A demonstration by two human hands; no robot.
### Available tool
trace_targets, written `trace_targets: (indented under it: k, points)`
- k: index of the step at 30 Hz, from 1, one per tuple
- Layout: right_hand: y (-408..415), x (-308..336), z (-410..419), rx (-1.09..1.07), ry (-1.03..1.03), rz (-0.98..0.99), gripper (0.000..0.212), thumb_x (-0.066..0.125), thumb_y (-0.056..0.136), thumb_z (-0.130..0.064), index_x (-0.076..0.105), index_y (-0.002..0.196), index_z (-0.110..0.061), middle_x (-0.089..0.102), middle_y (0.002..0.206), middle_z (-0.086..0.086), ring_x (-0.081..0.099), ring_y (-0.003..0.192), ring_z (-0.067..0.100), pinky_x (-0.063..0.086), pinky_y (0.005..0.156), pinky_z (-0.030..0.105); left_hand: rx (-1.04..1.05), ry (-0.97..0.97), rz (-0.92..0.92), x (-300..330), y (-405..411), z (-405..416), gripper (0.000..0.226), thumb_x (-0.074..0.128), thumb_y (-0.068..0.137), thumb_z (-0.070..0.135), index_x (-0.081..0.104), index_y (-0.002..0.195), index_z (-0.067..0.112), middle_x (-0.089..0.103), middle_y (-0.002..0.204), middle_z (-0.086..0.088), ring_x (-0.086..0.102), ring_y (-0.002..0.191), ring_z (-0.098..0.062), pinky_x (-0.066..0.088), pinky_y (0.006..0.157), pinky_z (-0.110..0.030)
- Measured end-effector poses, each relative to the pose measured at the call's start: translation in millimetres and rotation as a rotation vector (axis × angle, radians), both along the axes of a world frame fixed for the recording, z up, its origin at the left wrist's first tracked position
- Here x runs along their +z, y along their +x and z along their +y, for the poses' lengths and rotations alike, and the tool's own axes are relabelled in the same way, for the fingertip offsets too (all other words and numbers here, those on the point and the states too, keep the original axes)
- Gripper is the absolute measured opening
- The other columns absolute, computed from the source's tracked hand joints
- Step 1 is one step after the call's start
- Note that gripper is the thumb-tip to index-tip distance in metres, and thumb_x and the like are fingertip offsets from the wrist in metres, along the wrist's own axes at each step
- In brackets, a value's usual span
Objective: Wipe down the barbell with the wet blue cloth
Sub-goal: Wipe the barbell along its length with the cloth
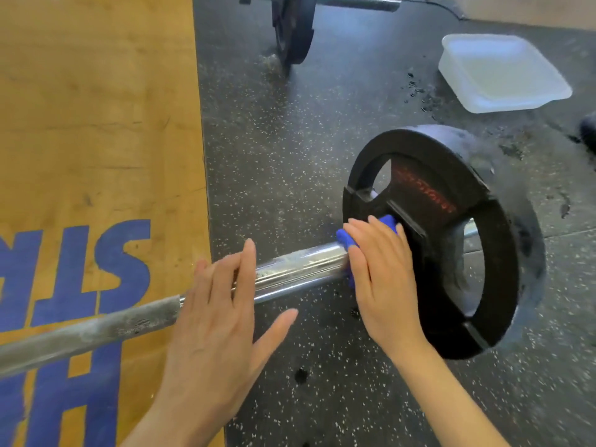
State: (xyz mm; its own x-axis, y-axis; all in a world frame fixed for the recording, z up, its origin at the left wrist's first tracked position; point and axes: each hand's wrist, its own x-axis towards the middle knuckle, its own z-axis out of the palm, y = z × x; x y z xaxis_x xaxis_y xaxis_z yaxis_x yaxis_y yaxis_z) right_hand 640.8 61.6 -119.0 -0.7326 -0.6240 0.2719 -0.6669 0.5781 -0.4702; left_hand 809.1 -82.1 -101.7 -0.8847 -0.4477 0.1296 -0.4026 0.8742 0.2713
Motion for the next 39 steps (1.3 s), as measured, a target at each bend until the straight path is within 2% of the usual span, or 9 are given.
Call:
trace_targets:
  k: [2, 5, 7, 14, 19, 24, 29, 34, 39]
  points:
    - [7.5, -4.5, 10.8, -0.003, -0.029, -0.005, 0.042, 0.031, 0.107, -0.027, 0.062, 0.132, -0.014, 0.058, 0.137, -0.007, 0.043, 0.139, 0.015, 0.014, 0.125, 0.038, 0.024, 0.006, 0.003, 4.0, -6.7, -5.9, 0.079, 0.030, 0.100, 0.058, 0.038, 0.152, -0.002, 0.056, 0.126, -0.011, 0.045, 0.121, -0.027, 0.048, 0.103, -0.053]
    - [-6.9, 3.4, -4.1, -0.015, 0.150, 0.084, 0.043, 0.031, 0.103, -0.032, 0.070, 0.094, -0.018, 0.067, 0.093, -0.007, 0.058, 0.095, 0.019, 0.036, 0.096, 0.032, 0.036, 0.017, -0.018, -2.4, -13.5, -4.2, 0.071, 0.028, 0.104, 0.051, 0.044, 0.148, -0.001, 0.059, 0.127, -0.013, 0.053, 0.121, -0.032, 0.048, 0.102, -0.051]
    - [-17.3, 11.5, -12.2, -0.036, 0.280, 0.095, 0.051, 0.027, 0.101, -0.036, 0.066, 0.074, -0.019, 0.061, 0.071, -0.006, 0.052, 0.074, 0.019, 0.027, 0.076, 0.027, 0.004, 0.034, 0.017, -8.6, -9.2, 2.7, 0.063, 0.030, 0.105, 0.044, 0.049, 0.144, -0.002, 0.063, 0.112, -0.010, 0.058, 0.103, -0.027, 0.054, 0.091, -0.048]
    - [35.0, -9.2, 42.9, -0.041, 0.015, 0.040, 0.047, 0.027, 0.110, -0.034, 0.057, 0.138, -0.012, 0.054, 0.144, -0.002, 0.037, 0.144, 0.018, 0.013, 0.126, 0.038, -0.113, 0.027, 0.090, -14.6, 11.2, 15.5, 0.052, 0.032, 0.105, 0.029, 0.051, 0.144, 0.000, 0.059, 0.121, -0.007, 0.051, 0.110, -0.024, 0.042, 0.102, -0.042]
    - [11.9, 3.8, 23.1, -0.032, 0.046, 0.090, 0.032, 0.039, 0.103, -0.028, 0.069, 0.106, -0.018, 0.067, 0.104, -0.008, 0.053, 0.106, 0.011, 0.025, 0.110, 0.027, -0.126, 0.055, 0.116, -16.9, 29.3, 23.1, 0.051, 0.036, 0.102, 0.028, 0.046, 0.147, 0.006, 0.054, 0.137, -0.008, 0.048, 0.127, -0.025, 0.034, 0.106, -0.039]
    - [42.5, -8.1, 49.0, -0.021, 0.026, 0.062, 0.040, 0.038, 0.105, -0.030, 0.056, 0.137, -0.013, 0.054, 0.143, -0.002, 0.038, 0.143, 0.020, 0.019, 0.123, 0.041, -0.100, 0.092, 0.145, -20.3, 36.7, 25.3, 0.052, 0.040, 0.101, 0.032, 0.042, 0.147, 0.009, 0.050, 0.143, -0.009, 0.044, 0.134, -0.027, 0.032, 0.110, -0.041]
    - [4.0, 7.4, 17.9, -0.021, 0.113, 0.131, 0.035, 0.037, 0.103, -0.031, 0.068, 0.091, -0.019, 0.066, 0.090, -0.008, 0.058, 0.094, 0.019, 0.028, 0.092, 0.026, -0.076, 0.082, 0.134, -18.6, 35.6, 25.4, 0.050, 0.041, 0.101, 0.031, 0.045, 0.145, 0.008, 0.051, 0.140, -0.009, 0.045, 0.129, -0.029, 0.033, 0.109, -0.042]
    - [42.7, -10.0, 45.3, -0.042, 0.003, 0.059, 0.046, 0.026, 0.110, -0.034, 0.059, 0.134, -0.012, 0.058, 0.137, -0.002, 0.038, 0.143, 0.020, 0.023, 0.122, 0.048, -0.054, 0.081, 0.138, -15.8, 33.2, 23.7, 0.052, 0.040, 0.100, 0.031, 0.045, 0.146, 0.006, 0.052, 0.137, -0.009, 0.046, 0.126, -0.027, 0.032, 0.108, -0.042]
    - [-8.3, 9.9, 1.2, -0.053, 0.212, 0.071, 0.052, 0.028, 0.104, -0.033, 0.069, 0.076, -0.015, 0.064, 0.072, -0.003, 0.059, 0.076, 0.021, 0.024, 0.119, 0.038, -0.019, 0.079, 0.136, -15.7, 27.4, 24.0, 0.051, 0.039, 0.101, 0.028, 0.044, 0.146, 0.003, 0.050, 0.135, -0.010, 0.044, 0.120, -0.028, 0.033, 0.102, -0.042]
